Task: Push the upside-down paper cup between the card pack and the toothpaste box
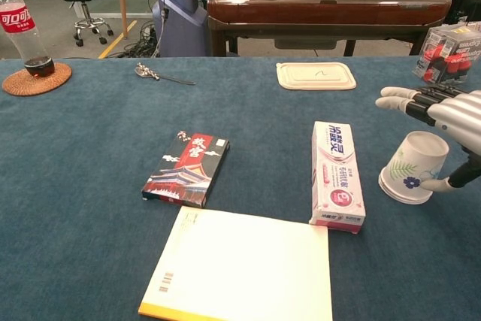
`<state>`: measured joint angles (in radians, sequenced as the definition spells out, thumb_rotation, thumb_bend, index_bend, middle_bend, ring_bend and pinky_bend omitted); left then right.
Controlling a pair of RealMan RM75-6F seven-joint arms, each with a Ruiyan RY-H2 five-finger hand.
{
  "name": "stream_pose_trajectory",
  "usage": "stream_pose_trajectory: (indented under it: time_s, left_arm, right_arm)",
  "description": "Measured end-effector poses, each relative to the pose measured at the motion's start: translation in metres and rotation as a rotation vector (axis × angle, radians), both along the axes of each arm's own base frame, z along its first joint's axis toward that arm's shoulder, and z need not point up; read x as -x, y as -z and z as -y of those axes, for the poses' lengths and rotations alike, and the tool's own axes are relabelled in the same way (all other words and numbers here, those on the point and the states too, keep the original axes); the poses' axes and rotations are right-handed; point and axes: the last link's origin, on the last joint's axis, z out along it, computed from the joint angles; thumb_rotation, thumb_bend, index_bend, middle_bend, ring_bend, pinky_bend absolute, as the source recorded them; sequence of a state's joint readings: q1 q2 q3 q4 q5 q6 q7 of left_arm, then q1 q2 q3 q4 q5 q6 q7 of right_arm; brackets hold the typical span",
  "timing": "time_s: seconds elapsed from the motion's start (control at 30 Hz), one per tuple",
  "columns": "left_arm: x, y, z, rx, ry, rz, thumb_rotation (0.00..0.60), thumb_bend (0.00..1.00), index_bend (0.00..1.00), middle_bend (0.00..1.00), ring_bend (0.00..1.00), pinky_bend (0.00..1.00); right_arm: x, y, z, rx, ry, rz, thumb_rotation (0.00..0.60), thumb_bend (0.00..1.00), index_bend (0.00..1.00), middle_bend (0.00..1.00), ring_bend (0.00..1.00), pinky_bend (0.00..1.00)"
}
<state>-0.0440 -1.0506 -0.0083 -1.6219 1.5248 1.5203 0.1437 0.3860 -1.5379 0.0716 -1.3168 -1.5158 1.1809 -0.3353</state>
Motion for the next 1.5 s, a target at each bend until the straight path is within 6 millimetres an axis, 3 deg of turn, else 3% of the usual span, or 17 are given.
stream_pose_trajectory:
  time_s: [1.5]
  left_arm:
    - [0.003, -0.005, 0.003, -0.017, -0.017, 0.007, 0.600, 0.21, 0.47, 0.58, 0.45, 0.60]
  right_arm:
    - [-0.005, 0.005, 0.067, 0.062, 0.087, -0.063, 0.600, 0.00, 0.00, 0.00, 0.00, 0.02]
